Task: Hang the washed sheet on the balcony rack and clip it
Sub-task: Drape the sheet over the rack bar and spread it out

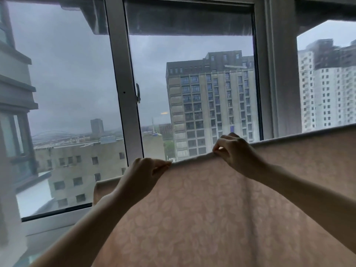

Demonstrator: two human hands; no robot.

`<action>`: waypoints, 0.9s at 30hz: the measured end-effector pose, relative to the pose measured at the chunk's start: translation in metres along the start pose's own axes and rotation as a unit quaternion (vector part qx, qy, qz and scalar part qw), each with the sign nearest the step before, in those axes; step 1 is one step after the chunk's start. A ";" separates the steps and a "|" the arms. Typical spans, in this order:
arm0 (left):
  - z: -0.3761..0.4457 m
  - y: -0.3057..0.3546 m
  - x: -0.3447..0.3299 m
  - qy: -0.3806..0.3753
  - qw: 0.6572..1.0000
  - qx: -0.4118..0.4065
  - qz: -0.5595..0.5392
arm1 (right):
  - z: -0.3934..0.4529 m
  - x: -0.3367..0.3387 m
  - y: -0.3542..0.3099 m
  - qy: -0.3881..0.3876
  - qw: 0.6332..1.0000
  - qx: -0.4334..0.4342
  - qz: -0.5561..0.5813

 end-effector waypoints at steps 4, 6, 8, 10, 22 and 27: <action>0.002 0.003 -0.004 -0.007 1.000 0.005 -0.001 | 0.009 -0.003 -0.008 0.008 1.000 0.006 -0.001; 0.005 0.006 -0.008 -0.019 1.000 0.008 -0.005 | 0.013 -0.002 -0.009 0.023 1.000 -0.005 0.016; 0.008 0.012 -0.014 -0.033 0.999 0.001 -0.008 | 0.017 -0.002 -0.006 0.026 0.999 -0.020 0.026; 0.012 0.020 -0.023 -0.046 0.999 -0.007 -0.008 | 0.020 0.000 0.004 0.022 0.999 -0.037 0.032; 0.042 0.037 -0.066 -0.069 0.998 0.011 0.004 | -0.010 0.030 0.104 -0.061 0.987 -0.130 0.067; 0.052 0.046 -0.086 -0.072 0.997 0.013 0.000 | -0.017 0.042 0.119 -0.015 0.994 -0.101 0.038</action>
Point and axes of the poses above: each hand's wrist, its own z-axis towards the middle knuckle, its own x-axis out of the back of the hand, y = z × x, the point moved 6 cm from there along z, towards the middle knuckle, and after that the axes turned 12 degrees about y, right-handed, at the moved point
